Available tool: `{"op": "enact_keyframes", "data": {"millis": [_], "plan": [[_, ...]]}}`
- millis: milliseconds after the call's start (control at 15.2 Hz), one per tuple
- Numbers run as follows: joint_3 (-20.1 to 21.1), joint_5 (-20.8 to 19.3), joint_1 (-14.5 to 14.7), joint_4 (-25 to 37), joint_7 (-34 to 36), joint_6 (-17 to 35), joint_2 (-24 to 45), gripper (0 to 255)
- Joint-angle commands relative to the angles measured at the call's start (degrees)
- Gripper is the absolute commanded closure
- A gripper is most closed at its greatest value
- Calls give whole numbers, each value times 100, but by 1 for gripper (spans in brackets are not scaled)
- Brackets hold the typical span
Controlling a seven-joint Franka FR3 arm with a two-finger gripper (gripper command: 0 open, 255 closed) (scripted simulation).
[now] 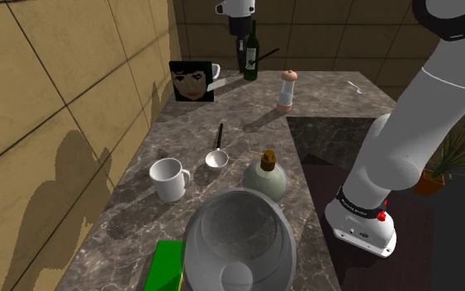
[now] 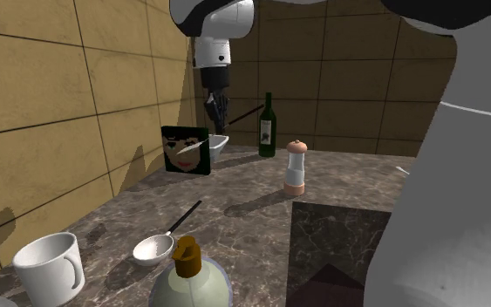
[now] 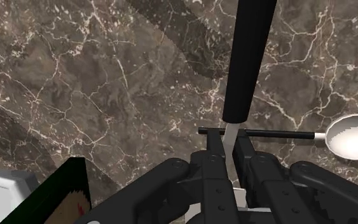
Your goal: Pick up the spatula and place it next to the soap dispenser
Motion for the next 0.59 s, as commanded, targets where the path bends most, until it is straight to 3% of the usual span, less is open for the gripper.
{"op": "enact_keyframes", "data": {"millis": [0,528], "plan": [[147,-15,105,-315,266,17,-287,255],[791,118,477,-1324,1266,-31,-1301,255]]}}
